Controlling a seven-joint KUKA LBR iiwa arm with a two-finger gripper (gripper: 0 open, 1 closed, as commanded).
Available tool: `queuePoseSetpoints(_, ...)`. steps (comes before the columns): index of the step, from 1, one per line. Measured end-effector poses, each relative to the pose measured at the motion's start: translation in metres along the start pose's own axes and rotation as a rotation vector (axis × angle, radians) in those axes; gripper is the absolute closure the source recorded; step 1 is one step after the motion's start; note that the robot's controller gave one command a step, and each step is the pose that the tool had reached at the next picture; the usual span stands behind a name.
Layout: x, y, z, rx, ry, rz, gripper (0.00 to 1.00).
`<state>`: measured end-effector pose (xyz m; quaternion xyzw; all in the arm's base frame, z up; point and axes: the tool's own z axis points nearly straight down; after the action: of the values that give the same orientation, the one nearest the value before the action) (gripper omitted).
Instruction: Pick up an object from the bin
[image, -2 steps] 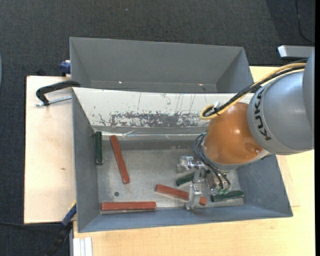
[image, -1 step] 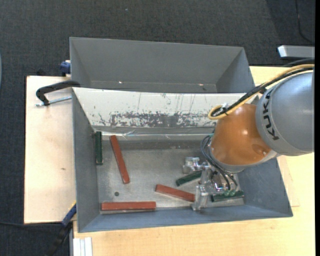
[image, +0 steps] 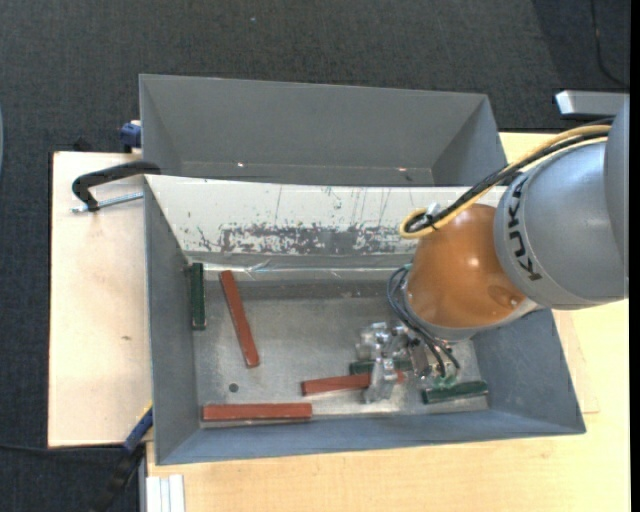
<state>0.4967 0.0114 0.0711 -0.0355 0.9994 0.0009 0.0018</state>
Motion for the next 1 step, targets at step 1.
queuePoseSetpoints(1, 0.0, 0.0, 0.0, 0.0, 0.0, 0.0, 1.0)
